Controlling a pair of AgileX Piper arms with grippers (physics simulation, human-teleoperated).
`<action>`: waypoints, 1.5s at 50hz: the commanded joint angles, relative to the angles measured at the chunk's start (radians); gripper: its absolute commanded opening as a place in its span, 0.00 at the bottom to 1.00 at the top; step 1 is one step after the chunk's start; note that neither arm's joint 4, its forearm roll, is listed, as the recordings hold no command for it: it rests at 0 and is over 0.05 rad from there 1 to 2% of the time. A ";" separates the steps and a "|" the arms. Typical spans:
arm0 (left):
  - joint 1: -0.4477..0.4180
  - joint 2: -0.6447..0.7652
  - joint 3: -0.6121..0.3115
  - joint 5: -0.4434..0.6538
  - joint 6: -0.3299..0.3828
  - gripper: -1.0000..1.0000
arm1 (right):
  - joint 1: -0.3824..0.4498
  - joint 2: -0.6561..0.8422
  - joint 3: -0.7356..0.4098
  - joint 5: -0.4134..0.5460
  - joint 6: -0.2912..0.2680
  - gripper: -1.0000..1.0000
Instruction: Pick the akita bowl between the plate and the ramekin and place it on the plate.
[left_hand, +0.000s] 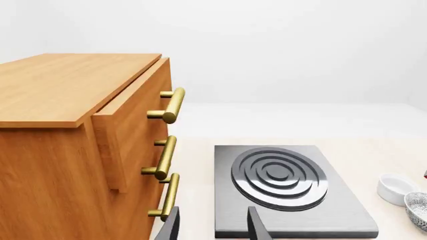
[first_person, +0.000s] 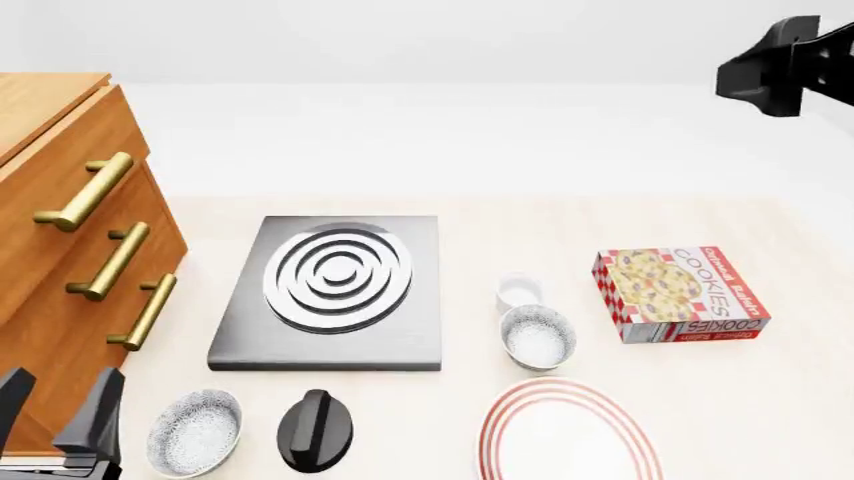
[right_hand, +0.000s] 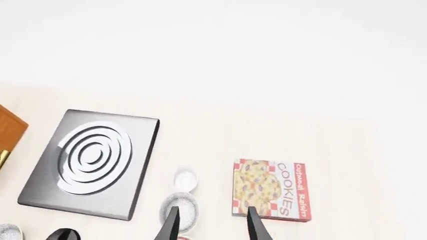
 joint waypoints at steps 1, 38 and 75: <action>0.000 0.000 0.000 0.000 0.000 1.00 | 0.000 0.064 0.008 0.005 0.020 1.00; 0.000 0.000 0.000 0.000 0.000 1.00 | 0.004 0.103 0.224 -0.113 0.103 1.00; 0.000 0.000 0.000 0.000 0.000 1.00 | -0.010 0.162 0.437 -0.328 0.137 1.00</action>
